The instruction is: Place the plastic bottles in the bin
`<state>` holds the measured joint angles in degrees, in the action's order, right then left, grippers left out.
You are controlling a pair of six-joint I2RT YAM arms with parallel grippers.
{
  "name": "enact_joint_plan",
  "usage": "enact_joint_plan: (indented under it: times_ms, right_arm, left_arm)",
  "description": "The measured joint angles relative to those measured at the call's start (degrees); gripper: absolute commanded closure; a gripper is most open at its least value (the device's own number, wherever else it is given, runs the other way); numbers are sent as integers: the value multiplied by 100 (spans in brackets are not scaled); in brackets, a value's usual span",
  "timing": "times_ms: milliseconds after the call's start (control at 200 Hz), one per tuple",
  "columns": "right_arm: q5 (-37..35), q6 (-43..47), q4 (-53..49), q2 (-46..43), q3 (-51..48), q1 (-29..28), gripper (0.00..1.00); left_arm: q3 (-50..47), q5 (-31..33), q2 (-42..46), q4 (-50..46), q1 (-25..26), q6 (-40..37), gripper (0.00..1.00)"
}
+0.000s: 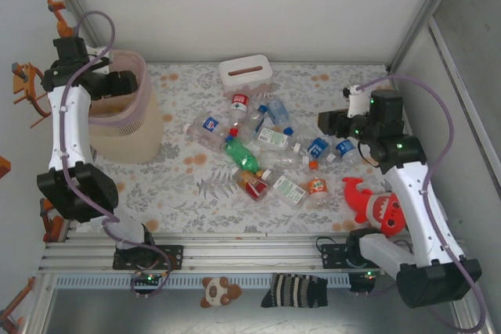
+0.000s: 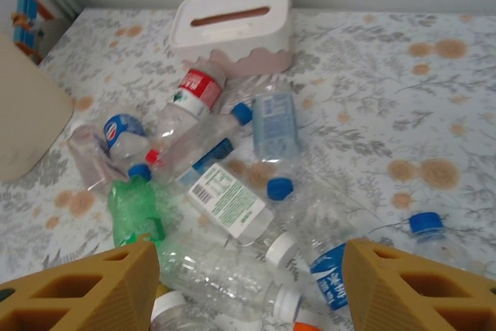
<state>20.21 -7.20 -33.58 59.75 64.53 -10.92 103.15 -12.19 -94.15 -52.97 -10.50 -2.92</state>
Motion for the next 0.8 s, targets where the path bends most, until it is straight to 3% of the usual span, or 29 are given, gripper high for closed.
enact_joint_plan:
  times_ms: [245,481,801]
  right_arm:
    - [-415,22,-219,400,120,-975,37]
    - [-868,-74,-350,833,210,-1971,37]
    - [-1670,-450,-667,1554,313,-3285,38]
  left_arm:
    - [173,-39,778,-109,0,243,23]
    - [87,-540,1620,20,297,610,23]
    - [-1781,-1178,2763,675,1276,1403,23]
